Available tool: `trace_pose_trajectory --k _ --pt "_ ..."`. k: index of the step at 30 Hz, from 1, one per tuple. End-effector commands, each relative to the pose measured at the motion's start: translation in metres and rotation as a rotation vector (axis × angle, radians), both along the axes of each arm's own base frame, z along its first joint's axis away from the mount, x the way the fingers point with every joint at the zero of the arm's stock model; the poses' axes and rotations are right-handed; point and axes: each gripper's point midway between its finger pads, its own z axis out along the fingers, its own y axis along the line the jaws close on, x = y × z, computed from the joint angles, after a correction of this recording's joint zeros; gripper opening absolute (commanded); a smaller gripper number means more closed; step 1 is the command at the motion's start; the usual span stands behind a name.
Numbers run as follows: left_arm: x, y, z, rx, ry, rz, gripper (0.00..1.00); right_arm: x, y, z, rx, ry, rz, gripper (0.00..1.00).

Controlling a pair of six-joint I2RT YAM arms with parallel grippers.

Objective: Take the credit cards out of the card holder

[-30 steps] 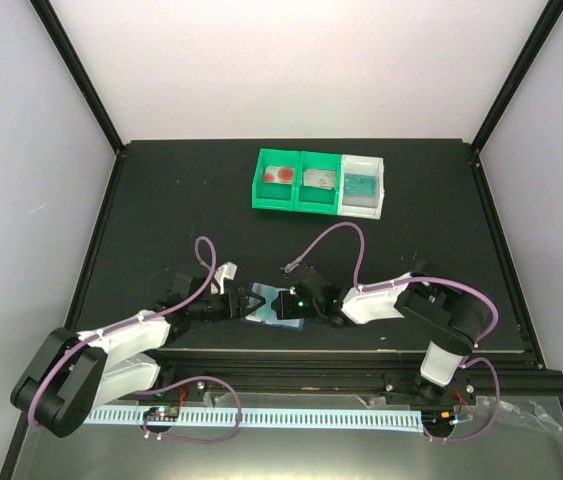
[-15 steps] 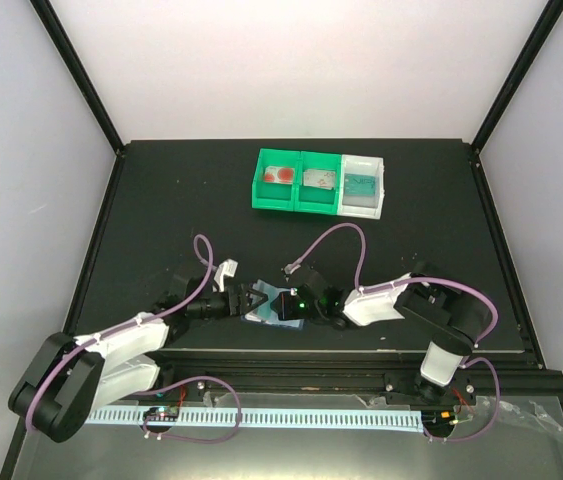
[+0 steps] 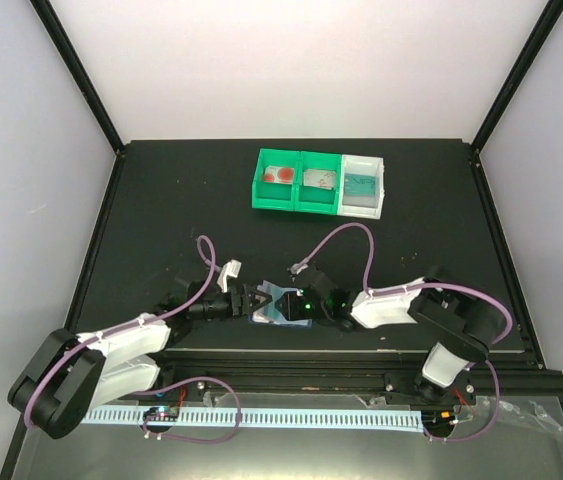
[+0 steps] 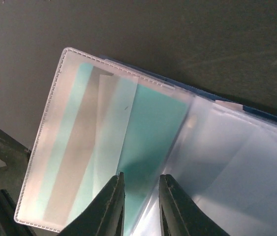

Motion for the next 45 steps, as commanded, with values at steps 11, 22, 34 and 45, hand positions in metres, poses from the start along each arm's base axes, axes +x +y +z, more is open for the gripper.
trace_pose_trajectory --k 11,22,34,45 --pt "-0.003 -0.037 0.02 -0.078 -0.025 -0.09 0.77 0.005 -0.027 0.011 -0.029 -0.075 -0.078 0.23" --pt "-0.003 -0.058 0.029 -0.069 -0.057 -0.136 0.76 0.013 -0.074 0.031 -0.101 -0.182 -0.213 0.24" --pt "0.008 -0.045 0.002 0.08 -0.084 -0.088 0.69 0.013 -0.067 0.056 -0.051 -0.223 -0.174 0.24" --pt "0.02 -0.035 -0.028 0.14 -0.026 -0.037 0.57 0.012 -0.043 0.041 -0.093 -0.179 -0.079 0.24"
